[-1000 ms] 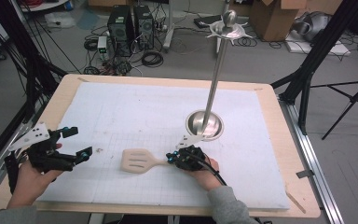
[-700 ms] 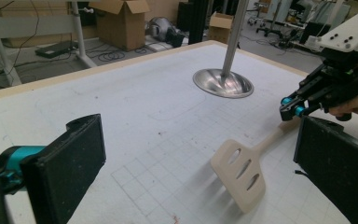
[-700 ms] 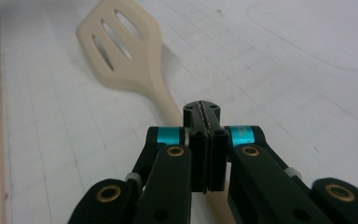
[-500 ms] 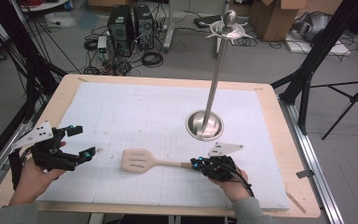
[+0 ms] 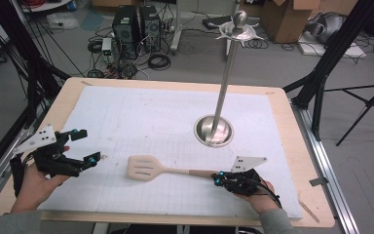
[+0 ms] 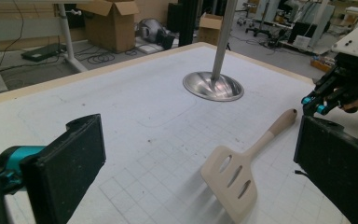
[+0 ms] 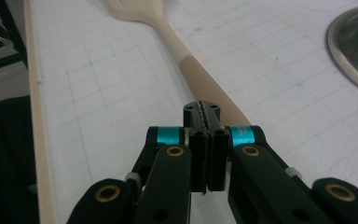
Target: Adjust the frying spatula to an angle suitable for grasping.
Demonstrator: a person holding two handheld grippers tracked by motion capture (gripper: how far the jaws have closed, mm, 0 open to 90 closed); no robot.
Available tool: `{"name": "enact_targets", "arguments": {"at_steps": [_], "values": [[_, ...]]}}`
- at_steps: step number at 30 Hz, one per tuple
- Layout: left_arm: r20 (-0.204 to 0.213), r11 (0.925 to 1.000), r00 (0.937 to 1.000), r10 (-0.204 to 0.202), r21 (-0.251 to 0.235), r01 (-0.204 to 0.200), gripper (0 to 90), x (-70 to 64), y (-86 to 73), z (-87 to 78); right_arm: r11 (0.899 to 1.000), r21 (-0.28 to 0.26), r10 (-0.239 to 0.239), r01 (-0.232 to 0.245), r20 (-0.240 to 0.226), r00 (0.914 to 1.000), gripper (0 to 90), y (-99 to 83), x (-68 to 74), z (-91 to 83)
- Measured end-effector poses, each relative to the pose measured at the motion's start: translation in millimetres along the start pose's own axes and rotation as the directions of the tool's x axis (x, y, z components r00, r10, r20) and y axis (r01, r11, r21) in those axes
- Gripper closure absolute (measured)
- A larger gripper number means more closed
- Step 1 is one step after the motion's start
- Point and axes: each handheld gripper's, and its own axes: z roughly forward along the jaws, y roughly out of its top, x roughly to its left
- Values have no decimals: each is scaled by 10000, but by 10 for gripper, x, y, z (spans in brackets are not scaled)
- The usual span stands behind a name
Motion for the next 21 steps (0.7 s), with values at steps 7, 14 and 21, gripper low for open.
{"name": "enact_targets", "arguments": {"at_steps": [7,14,21], "values": [[-45,10000,10000,-35,48,35,24,6,-9,-8,9984,529,209,-212,64,9998,900,-62,-70,75],[-83,9999,9999,-57,83,58,24,6,-15,0,9968,801,-31,-8,484,9988,900,-68,-97,131],[-151,9999,9998,-95,140,97,24,1,-22,-1,9971,765,-114,57,749,9971,900,-35,-124,195]]}}
